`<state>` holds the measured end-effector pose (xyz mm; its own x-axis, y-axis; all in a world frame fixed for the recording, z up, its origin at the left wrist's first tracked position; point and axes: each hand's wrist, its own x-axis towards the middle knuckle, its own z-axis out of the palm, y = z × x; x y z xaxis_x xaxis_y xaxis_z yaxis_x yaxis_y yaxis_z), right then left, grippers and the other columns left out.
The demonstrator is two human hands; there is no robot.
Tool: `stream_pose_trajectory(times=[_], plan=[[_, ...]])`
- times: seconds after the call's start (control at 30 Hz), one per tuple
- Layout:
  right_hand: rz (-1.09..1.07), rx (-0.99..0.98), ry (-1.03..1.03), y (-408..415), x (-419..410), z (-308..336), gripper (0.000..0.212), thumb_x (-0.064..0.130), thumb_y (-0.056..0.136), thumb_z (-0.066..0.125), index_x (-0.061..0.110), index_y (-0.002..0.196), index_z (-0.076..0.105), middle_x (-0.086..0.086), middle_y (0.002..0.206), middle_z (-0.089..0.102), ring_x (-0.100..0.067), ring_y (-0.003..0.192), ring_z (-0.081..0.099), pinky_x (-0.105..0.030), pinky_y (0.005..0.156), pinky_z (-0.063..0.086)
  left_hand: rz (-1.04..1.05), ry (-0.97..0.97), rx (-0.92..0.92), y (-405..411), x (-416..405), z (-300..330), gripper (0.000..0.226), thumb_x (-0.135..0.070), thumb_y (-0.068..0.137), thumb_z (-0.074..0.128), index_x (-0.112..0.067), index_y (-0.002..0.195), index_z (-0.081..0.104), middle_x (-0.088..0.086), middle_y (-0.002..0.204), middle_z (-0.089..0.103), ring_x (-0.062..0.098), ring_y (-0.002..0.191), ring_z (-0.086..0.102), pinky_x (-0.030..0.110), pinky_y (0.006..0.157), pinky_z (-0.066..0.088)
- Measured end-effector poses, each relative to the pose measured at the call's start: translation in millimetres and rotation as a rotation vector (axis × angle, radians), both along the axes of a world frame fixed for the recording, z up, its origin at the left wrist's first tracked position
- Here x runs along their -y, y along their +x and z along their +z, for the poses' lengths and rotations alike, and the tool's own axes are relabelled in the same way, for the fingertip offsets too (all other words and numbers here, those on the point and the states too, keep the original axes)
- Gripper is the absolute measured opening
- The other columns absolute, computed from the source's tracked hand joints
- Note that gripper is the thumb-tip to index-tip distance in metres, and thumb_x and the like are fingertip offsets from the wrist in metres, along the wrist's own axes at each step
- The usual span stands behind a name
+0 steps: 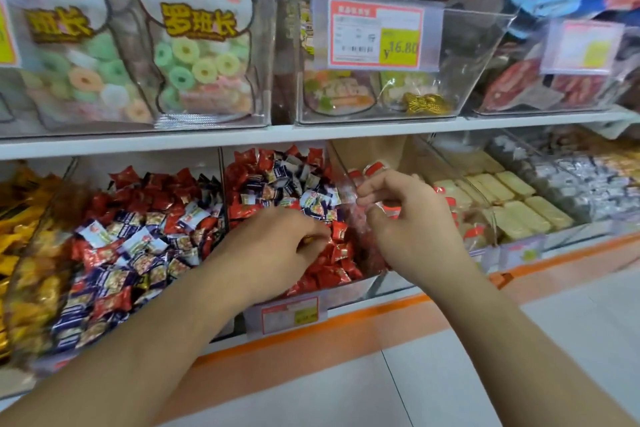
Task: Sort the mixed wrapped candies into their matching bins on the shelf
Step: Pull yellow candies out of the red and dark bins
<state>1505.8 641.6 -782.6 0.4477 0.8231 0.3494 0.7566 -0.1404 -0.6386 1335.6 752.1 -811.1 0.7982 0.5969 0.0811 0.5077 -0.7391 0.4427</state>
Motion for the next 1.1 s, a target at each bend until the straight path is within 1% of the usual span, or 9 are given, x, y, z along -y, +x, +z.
stream_pose_trajectory(times=[0.07, 0.17, 0.23, 0.47, 0.6, 0.73, 0.87, 1.0, 1.1], plan=[[-0.001, 0.001, -0.002, -2, 0, 1, 0.027, -0.003, 0.089, 0.061, 0.024, 0.092, 0.066, 0.012, 0.087, 0.071, -0.007, 0.088, 0.067, 0.010, 0.079, 0.025, 0.056, 0.081, 0.053, 9, -11, -1, 0.025, -0.040, 0.101, 0.061, -0.040, 0.124, 0.069, -0.014, 0.111, 0.064, 0.010, 0.105, 0.056, 0.035, 0.091, 0.052], [0.009, 0.002, 0.002, -5, -2, 1, 0.027, 0.000, 0.089, 0.061, 0.026, 0.094, 0.066, 0.014, 0.089, 0.071, -0.004, 0.089, 0.066, 0.001, 0.079, 0.039, 0.083, 0.182, 0.042, 20, -26, -10, 0.014, -0.038, 0.095, 0.070, -0.032, 0.106, 0.077, -0.011, 0.099, 0.065, 0.014, 0.103, 0.058, 0.038, 0.090, 0.053], [0.016, 0.001, -0.010, -7, -3, 2, 0.026, 0.000, 0.089, 0.060, 0.024, 0.095, 0.067, 0.011, 0.090, 0.071, -0.008, 0.085, 0.068, 0.008, 0.079, 0.032, 0.104, 0.178, -0.008, 25, -30, -17, 0.013, -0.042, 0.091, 0.074, -0.031, 0.098, 0.078, -0.012, 0.092, 0.058, 0.016, 0.102, 0.057, 0.039, 0.093, 0.051], [0.023, -0.001, -0.070, -9, -9, 3, 0.025, 0.000, 0.093, 0.059, 0.022, 0.097, 0.067, 0.008, 0.094, 0.071, -0.007, 0.088, 0.068, 0.015, 0.075, 0.019, 0.127, 0.106, -0.151, 33, -29, -24, 0.034, -0.050, 0.095, 0.068, -0.040, 0.127, 0.070, -0.007, 0.121, 0.052, 0.024, 0.131, 0.040, 0.046, 0.113, 0.027], [0.032, 0.001, -0.082, -10, -10, 2, 0.027, -0.004, 0.092, 0.056, 0.021, 0.098, 0.068, 0.007, 0.093, 0.071, -0.006, 0.089, 0.067, 0.016, 0.075, 0.017, 0.136, 0.059, -0.152, 33, -29, -23, 0.025, -0.049, 0.092, 0.071, -0.044, 0.116, 0.070, -0.010, 0.111, 0.045, 0.023, 0.131, 0.038, 0.047, 0.113, 0.025], [0.030, -0.014, -0.073, -10, -7, 1, 0.028, -0.003, 0.092, 0.057, 0.022, 0.097, 0.068, 0.008, 0.091, 0.071, -0.004, 0.087, 0.066, 0.011, 0.073, 0.028, 0.130, 0.017, -0.083, 30, -27, -23, 0.012, -0.046, 0.088, 0.076, -0.039, 0.096, 0.070, -0.014, 0.113, 0.055, 0.020, 0.125, 0.039, 0.047, 0.109, 0.023], [0.022, -0.016, -0.076, -11, -6, 1, 0.024, 0.000, 0.093, 0.059, 0.022, 0.098, 0.068, 0.009, 0.091, 0.071, -0.005, 0.086, 0.067, 0.014, 0.075, 0.023, 0.130, -0.011, -0.014, 26, -23, -21, 0.010, -0.044, 0.089, 0.076, -0.039, 0.087, 0.067, -0.015, 0.100, 0.061, 0.017, 0.118, 0.045, 0.041, 0.104, 0.024], [0.018, -0.024, -0.059, -11, -8, 0, 0.027, 0.000, 0.091, 0.059, 0.025, 0.096, 0.067, 0.011, 0.089, 0.070, -0.003, 0.084, 0.066, 0.008, 0.075, 0.033, 0.162, -0.178, 0.249, 20, -20, -5, 0.012, -0.032, 0.089, 0.078, -0.034, 0.081, 0.069, -0.015, 0.083, 0.068, 0.003, 0.086, 0.063, 0.027, 0.085, 0.047], [0.039, -0.022, -0.051, -15, -12, -2, 0.027, 0.001, 0.091, 0.058, 0.025, 0.097, 0.068, 0.012, 0.089, 0.070, -0.001, 0.087, 0.065, -0.005, 0.074, 0.046, 0.211, -0.341, 0.455, 12, -20, 7, 0.012, -0.023, 0.085, 0.081, -0.030, 0.078, 0.075, -0.012, 0.082, 0.074, 0.003, 0.080, 0.069, 0.022, 0.074, 0.056]])
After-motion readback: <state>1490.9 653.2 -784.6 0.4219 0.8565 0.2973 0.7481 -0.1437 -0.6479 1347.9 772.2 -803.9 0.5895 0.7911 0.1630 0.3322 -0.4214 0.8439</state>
